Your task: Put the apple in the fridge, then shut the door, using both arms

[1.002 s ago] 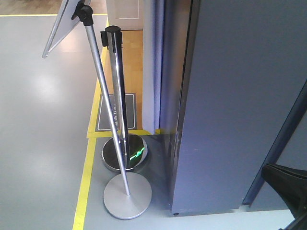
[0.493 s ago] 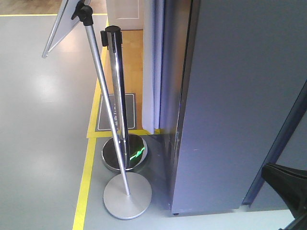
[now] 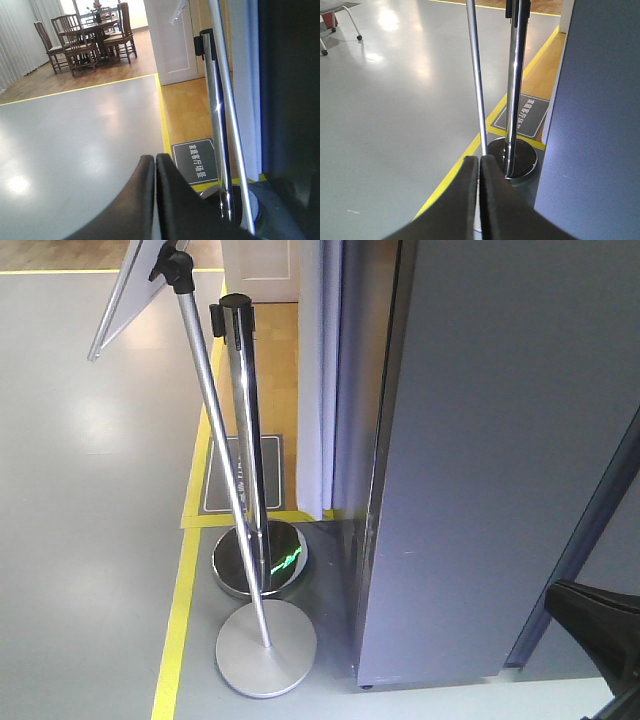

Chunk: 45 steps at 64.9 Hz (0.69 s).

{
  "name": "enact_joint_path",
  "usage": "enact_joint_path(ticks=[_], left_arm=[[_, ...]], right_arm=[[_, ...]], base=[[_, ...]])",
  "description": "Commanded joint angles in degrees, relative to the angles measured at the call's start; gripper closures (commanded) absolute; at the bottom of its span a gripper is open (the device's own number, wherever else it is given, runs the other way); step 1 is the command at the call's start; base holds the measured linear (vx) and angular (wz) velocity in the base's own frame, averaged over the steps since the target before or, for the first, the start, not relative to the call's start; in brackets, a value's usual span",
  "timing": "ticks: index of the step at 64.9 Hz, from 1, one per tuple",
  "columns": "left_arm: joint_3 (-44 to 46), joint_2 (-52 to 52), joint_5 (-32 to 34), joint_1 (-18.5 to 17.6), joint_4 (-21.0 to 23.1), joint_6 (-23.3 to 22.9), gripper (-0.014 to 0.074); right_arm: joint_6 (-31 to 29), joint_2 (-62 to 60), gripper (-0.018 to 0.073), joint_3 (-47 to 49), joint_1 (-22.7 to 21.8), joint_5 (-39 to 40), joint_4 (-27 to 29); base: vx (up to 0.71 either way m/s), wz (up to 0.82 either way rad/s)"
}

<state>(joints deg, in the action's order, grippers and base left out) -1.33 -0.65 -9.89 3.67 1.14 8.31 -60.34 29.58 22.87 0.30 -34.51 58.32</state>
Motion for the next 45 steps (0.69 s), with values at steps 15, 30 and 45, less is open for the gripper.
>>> enact_joint_path(ticks=[15,30,45], left_arm=[[-1.4,-0.9,4.7,-0.3,0.8,0.2,0.0603],[-1.4,-0.9,4.6,-0.3,0.8,0.2,0.0603],[-1.4,-0.9,4.6,-0.3,0.8,0.2,0.0603]], right_arm=[[-0.7,0.2,0.0564,1.5,-0.2,1.5,1.9],[-0.7,0.2,0.0564,1.5,-0.2,1.5,1.9],[-0.7,0.2,0.0564,1.5,-0.2,1.5,1.9]], base=[[0.0,0.0],[0.0,0.0],[0.0,0.0]])
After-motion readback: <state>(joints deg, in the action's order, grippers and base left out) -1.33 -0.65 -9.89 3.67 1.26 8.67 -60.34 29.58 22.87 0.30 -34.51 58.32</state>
